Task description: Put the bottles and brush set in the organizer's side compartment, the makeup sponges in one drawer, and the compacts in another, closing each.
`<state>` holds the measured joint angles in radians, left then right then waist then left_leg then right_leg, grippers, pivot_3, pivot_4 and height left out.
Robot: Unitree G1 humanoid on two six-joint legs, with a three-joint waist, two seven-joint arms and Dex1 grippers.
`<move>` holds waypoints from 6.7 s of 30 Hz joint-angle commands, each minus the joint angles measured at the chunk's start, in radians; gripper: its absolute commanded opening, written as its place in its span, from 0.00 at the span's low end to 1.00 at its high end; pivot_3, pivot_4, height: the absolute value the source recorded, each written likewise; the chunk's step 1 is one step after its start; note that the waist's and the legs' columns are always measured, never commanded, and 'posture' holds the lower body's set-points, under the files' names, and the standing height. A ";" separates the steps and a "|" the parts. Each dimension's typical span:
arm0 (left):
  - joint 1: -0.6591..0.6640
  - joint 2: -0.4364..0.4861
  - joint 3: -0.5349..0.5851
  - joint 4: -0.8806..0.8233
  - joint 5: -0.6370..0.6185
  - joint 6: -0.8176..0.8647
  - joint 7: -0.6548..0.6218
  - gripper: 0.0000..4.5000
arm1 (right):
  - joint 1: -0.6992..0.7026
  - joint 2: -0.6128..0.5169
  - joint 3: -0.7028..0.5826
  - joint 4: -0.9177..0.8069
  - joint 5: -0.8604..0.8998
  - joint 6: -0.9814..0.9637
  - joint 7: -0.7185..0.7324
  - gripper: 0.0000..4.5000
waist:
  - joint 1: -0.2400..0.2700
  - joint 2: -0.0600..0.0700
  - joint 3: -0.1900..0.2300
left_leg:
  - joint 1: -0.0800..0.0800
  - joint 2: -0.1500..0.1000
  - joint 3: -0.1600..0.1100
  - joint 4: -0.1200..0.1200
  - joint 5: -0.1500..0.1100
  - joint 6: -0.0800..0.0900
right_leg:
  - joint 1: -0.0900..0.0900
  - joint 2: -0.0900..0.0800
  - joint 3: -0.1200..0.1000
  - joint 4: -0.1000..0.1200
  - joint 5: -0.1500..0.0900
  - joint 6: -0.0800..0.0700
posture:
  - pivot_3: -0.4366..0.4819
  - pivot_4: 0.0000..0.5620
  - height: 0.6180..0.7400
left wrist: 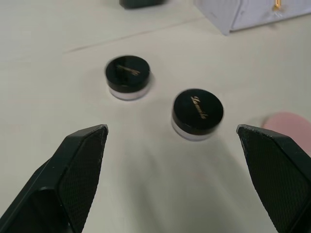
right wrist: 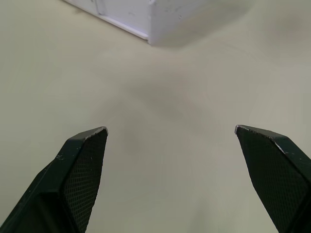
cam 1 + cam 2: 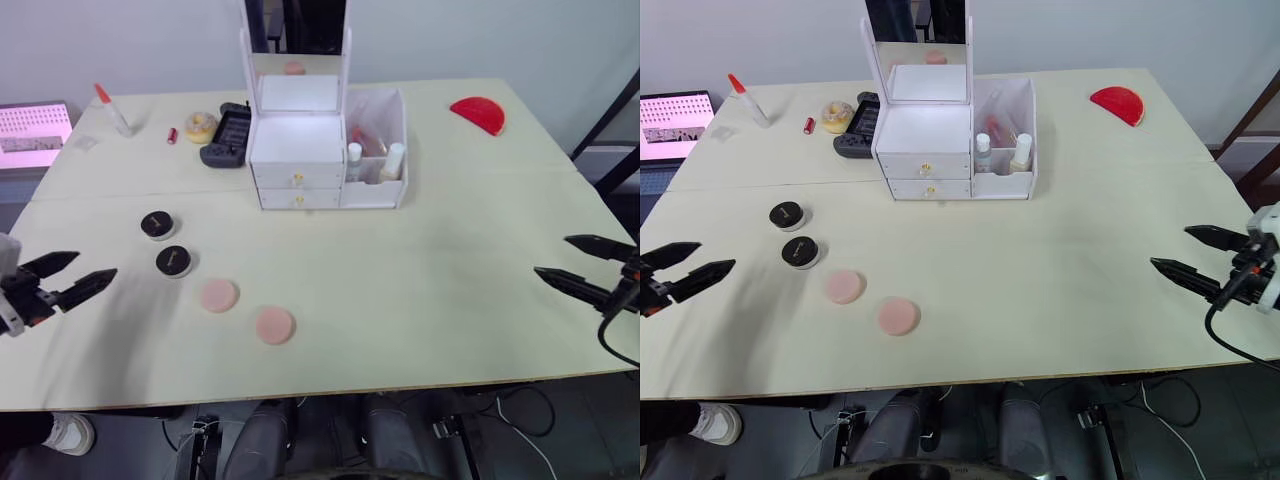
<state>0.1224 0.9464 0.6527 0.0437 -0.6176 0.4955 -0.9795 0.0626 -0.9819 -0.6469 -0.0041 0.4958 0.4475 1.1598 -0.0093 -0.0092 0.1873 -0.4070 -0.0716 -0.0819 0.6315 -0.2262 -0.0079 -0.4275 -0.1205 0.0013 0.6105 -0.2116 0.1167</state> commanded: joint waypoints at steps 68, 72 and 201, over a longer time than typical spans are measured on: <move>-0.763 -1.120 -0.801 0.254 0.698 -0.363 1.218 1.00 | -0.643 0.223 0.536 -0.031 0.094 0.028 0.003 0.99 | 0.049 -0.003 0.000 | -0.003 -0.002 0.000 0.015 -0.002 0.004 | 0.006 0.002 -0.003 0.001 0.005 0.008 | 0.48 0.27 0.98; -0.770 -1.126 -0.797 0.271 0.705 -0.377 1.217 1.00 | -0.648 0.233 0.528 -0.024 0.099 0.017 -0.005 0.99 | 0.049 -0.003 0.000 | -0.003 -0.002 -0.001 0.015 -0.002 0.004 | 0.005 0.002 -0.003 0.001 0.005 0.008 | 0.48 0.27 0.98; -0.419 -1.051 -1.050 -0.267 0.801 -0.200 0.960 0.06 | -0.606 0.259 0.505 -0.094 0.066 0.049 -0.092 1.00 | 0.066 -0.003 0.000 | -0.006 -0.003 -0.002 0.016 -0.002 0.003 | 0.004 0.002 -0.003 0.001 0.006 0.008 | 0.48 0.27 0.98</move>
<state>-0.2772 -0.0734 -0.3282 -0.2036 0.1854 0.3319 0.0206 -0.5338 -0.7087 -0.1202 -0.0475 0.5395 0.4970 1.0664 0.0570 -0.0120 0.1872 -0.4125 -0.0745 -0.0842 0.6475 -0.2286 -0.0049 -0.4235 -0.1186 -0.0016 0.6113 -0.2059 0.1248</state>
